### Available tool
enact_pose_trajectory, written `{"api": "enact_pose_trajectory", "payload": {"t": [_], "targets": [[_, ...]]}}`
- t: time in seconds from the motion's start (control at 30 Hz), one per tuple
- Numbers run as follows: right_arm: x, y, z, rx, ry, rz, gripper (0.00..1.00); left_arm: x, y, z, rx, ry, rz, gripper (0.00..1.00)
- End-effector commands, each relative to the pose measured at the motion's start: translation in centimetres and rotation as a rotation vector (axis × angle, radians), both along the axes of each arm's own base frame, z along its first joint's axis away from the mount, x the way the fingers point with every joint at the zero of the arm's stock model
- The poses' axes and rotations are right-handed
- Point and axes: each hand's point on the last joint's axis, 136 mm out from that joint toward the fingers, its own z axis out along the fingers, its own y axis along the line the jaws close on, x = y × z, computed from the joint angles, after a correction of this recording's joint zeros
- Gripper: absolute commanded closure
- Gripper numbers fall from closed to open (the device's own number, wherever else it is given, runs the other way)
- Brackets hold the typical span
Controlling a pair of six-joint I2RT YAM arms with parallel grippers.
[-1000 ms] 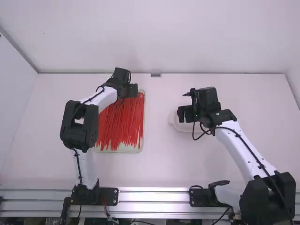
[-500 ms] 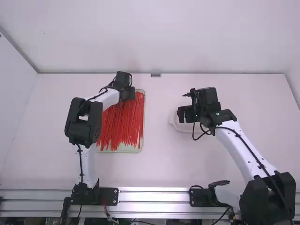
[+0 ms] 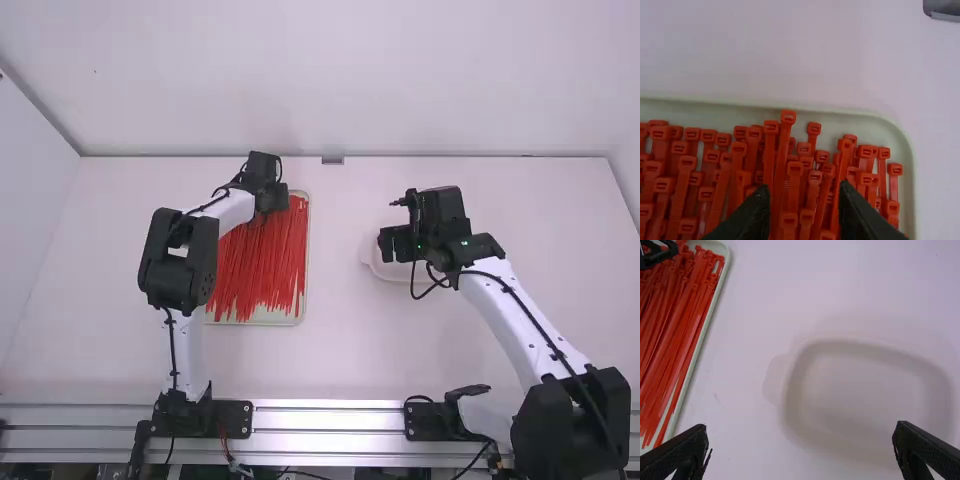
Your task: Fasten the cable tie
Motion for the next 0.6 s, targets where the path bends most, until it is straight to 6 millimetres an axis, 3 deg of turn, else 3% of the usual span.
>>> {"api": "enact_pose_trajectory", "payload": {"t": [0.0,0.57], "targets": [[0.6,0.5,2.2,0.017,-0.056,0.011,0.02,0.6,0.0,0.3,0.008,-0.015,0.005,0.64],[0.6,0.5,2.2,0.017,-0.056,0.012,0.02,0.0,0.3,-1.5,0.006,-0.039,0.009,0.63]]}}
